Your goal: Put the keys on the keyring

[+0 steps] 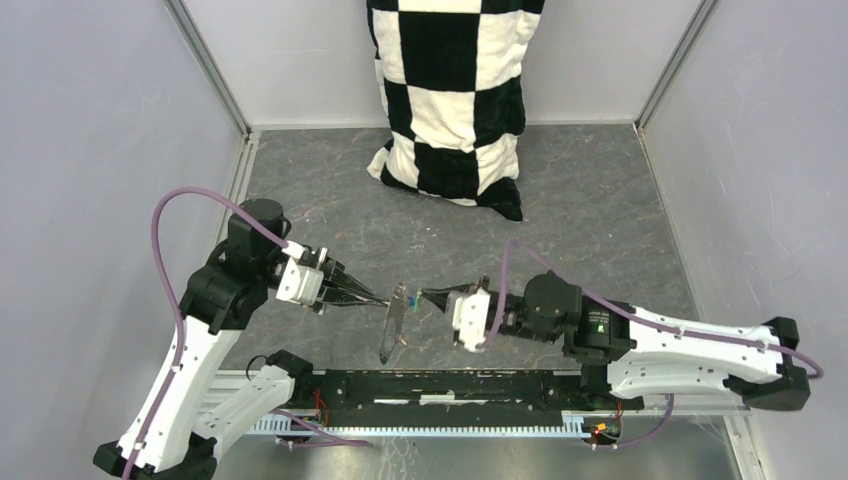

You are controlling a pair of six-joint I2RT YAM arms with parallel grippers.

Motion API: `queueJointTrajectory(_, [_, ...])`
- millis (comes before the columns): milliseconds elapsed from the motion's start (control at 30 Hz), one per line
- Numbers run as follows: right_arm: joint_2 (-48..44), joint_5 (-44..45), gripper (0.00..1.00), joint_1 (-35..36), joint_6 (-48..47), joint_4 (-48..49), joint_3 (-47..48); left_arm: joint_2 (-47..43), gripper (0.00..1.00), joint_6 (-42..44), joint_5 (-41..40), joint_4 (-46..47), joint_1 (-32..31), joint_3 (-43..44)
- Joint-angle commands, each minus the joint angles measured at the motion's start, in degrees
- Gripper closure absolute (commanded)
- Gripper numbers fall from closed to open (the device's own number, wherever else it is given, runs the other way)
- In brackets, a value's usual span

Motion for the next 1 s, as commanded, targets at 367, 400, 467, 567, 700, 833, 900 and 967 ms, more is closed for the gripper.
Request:
queueJointTrajectory(367, [2.01,13.84,1.0,14.12,-5.53,-0.39,8.11,2.0,0.98,-9.77,9.71,1.98,-0.14,4.04])
queueJointTrajectory(400, [1.41,12.76,1.0,14.05,-5.03,-0.09,8.12,2.18,0.98,-10.12,10.11,2.0,-0.11,4.15])
queueJointTrajectory(467, [-0.39,10.52,1.0,14.1,-4.06,0.69,7.54,2.5,0.98,-10.84,11.03,1.98,-0.1,4.46])
queueJointTrajectory(567, [-3.55,7.29,1.0,14.14,-2.43,2.4,5.87,2.96,0.98,-11.8,12.35,1.93,-0.1,4.66])
queueJointTrajectory(700, [-5.2,5.39,1.0,14.08,-1.78,5.01,4.63,3.61,0.98,-12.21,13.63,1.92,-0.1,4.9])
queueJointTrajectory(833, [-3.76,3.06,1.0,14.07,-2.67,3.94,6.27,3.96,0.98,-12.02,13.75,1.93,-0.1,5.35])
queueJointTrajectory(900, [-2.93,2.77,1.0,14.05,-3.34,3.63,6.97,4.0,0.98,-11.47,13.8,1.96,-0.24,5.77])
queueJointTrajectory(967, [-2.43,2.99,1.0,14.09,-4.18,3.82,7.23,3.86,0.98,-10.09,13.74,2.01,-0.18,6.74])
